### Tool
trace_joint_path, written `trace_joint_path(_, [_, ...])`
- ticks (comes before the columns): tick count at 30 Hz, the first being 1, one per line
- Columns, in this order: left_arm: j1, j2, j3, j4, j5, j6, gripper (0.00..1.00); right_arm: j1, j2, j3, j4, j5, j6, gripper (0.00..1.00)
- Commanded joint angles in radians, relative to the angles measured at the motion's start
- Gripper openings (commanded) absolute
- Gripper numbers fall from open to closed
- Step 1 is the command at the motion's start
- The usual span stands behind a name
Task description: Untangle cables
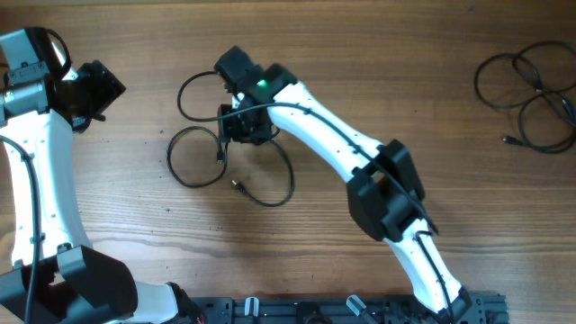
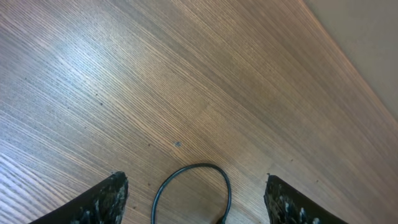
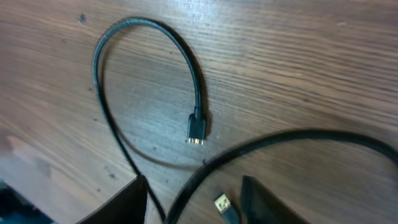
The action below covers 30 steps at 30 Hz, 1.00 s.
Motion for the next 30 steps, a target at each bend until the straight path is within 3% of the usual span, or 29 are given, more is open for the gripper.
trace_joint_path(1, [0.003, 0.006, 0.010, 0.002, -0.005, -0.019, 0.73, 0.037, 0.064, 0.001, 0.014, -0.015, 0.021, 0.37])
trace_joint_path(3, [0.003, 0.006, 0.010, 0.001, 0.000, -0.018, 0.73, 0.039, 0.069, 0.002, 0.021, 0.001, -0.001, 0.26])
trace_joint_path(5, [0.002, 0.006, 0.010, 0.001, 0.026, -0.039, 0.75, 0.022, 0.050, 0.008, 0.021, 0.002, -0.087, 0.04])
trace_joint_path(9, [-0.018, 0.006, 0.010, 0.007, 0.055, -0.068, 0.75, -0.099, -0.090, 0.013, 0.011, 0.034, -0.193, 0.04])
trace_joint_path(12, [-0.090, 0.006, 0.010, 0.009, 0.074, -0.071, 0.75, -0.269, -0.299, 0.013, 0.017, 0.099, -0.235, 0.04])
trace_joint_path(17, [-0.281, 0.006, 0.010, 0.061, 0.073, -0.071, 0.76, -0.575, -0.527, 0.013, 0.077, 0.401, -0.224, 0.04])
trace_joint_path(23, [-0.507, 0.010, 0.010, 0.091, 0.073, -0.071, 0.79, -0.921, -0.402, 0.012, 0.320, 0.408, -0.259, 0.04])
trace_joint_path(28, [-0.638, 0.031, 0.010, 0.098, 0.069, -0.070, 0.80, -1.055, -0.166, 0.012, 0.468, 0.392, -0.277, 0.05])
trace_joint_path(29, [-0.653, 0.039, 0.010, 0.101, 0.069, -0.070, 0.80, -1.068, -0.135, 0.012, 0.460, 0.387, -0.276, 0.23])
trace_joint_path(30, [-0.665, 0.050, 0.010, 0.102, 0.069, -0.070, 0.81, -1.074, -0.119, 0.012, 0.443, 0.377, -0.276, 0.79])
